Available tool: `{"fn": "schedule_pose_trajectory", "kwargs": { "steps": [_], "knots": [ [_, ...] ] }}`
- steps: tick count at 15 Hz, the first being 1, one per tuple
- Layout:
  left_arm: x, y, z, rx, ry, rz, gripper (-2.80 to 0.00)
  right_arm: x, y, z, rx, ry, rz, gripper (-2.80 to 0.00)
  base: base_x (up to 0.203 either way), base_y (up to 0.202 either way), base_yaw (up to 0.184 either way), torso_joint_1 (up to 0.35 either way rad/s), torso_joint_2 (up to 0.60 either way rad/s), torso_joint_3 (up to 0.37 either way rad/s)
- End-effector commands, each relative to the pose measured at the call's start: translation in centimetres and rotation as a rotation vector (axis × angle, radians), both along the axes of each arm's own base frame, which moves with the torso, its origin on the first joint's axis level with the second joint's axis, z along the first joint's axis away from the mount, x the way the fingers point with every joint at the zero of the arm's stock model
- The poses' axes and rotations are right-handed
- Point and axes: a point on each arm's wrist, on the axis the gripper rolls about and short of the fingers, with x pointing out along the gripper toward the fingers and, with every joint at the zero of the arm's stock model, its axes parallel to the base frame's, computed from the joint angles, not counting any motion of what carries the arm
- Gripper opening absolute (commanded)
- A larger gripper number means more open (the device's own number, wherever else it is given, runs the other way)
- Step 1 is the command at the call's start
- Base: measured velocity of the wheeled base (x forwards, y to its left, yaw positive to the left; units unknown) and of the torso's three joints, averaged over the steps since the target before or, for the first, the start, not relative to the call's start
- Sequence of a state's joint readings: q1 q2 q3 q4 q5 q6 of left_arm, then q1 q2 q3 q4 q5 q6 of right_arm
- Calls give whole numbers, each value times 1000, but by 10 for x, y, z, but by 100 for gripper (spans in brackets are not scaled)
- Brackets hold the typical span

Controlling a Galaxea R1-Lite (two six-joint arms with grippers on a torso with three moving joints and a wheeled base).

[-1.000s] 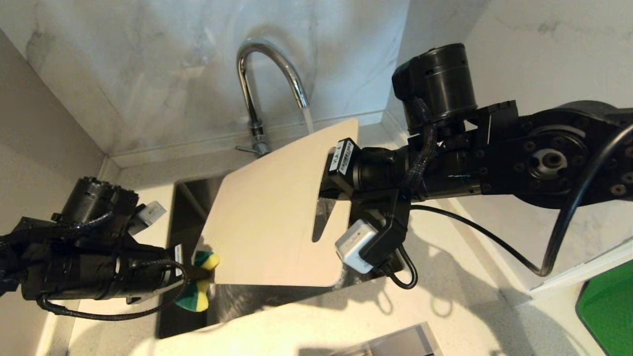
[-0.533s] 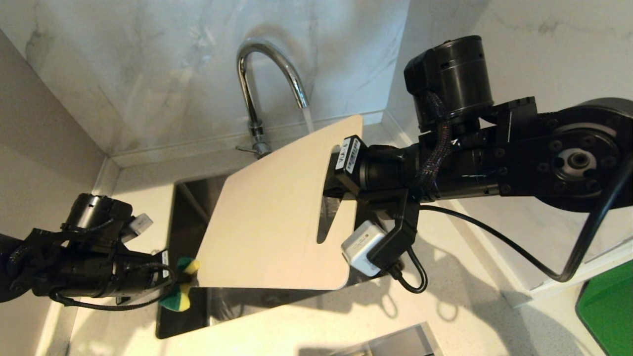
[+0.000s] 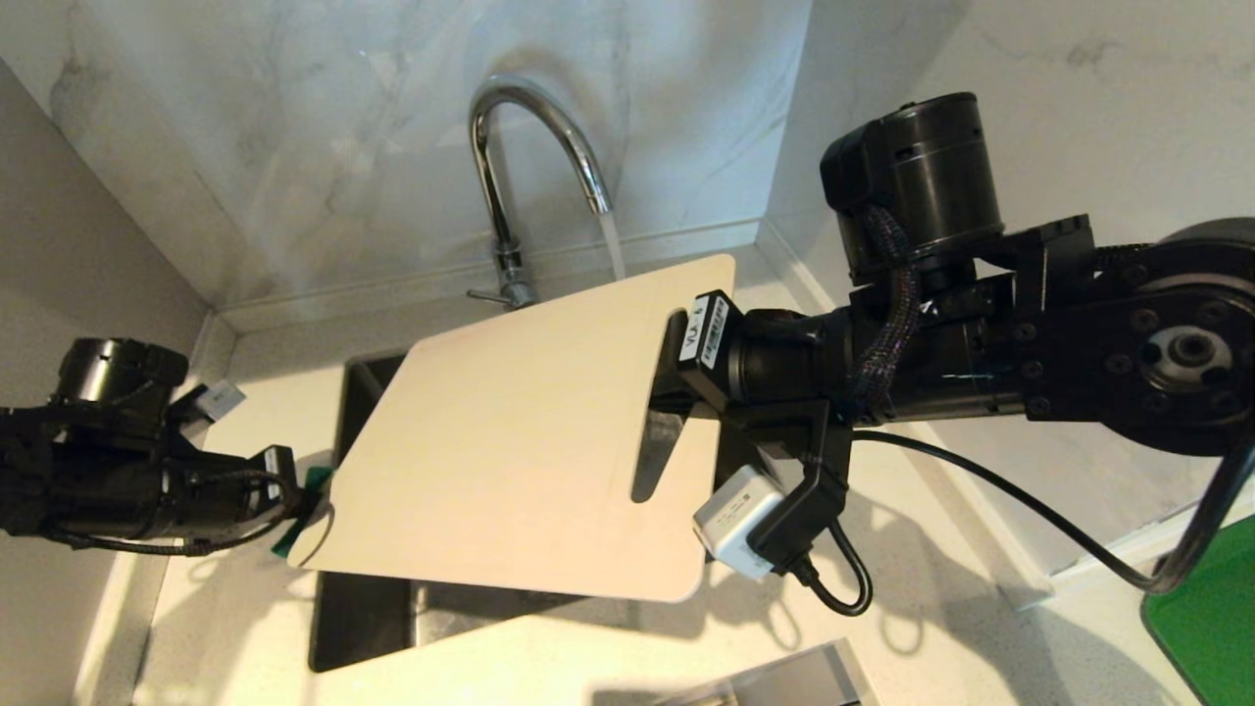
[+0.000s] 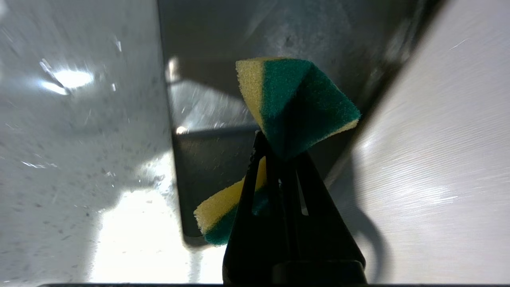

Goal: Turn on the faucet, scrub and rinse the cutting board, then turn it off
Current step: Scrub the cutting board underwater, then put down the cutting board

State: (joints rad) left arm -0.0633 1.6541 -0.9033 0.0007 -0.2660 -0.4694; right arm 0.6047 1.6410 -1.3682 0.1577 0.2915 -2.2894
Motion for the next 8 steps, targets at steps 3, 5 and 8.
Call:
{"fn": "schedule_pose_trajectory", "kwargs": {
  "steps": [3,5,8],
  "knots": [
    [-20,14,73,-21,-149,32,-280,-11,-8,1,-8,-11,2,-280,0,0,0,0,0,0],
    [-22,23,85,1,-180,47,-280,-16,-11,2,-6,-14,2,-280,0,0,0,0,0,0],
    [-27,29,99,14,-202,65,-280,-33,-24,8,-2,-38,-26,-280,0,0,0,0,0,0]
  ]
}}
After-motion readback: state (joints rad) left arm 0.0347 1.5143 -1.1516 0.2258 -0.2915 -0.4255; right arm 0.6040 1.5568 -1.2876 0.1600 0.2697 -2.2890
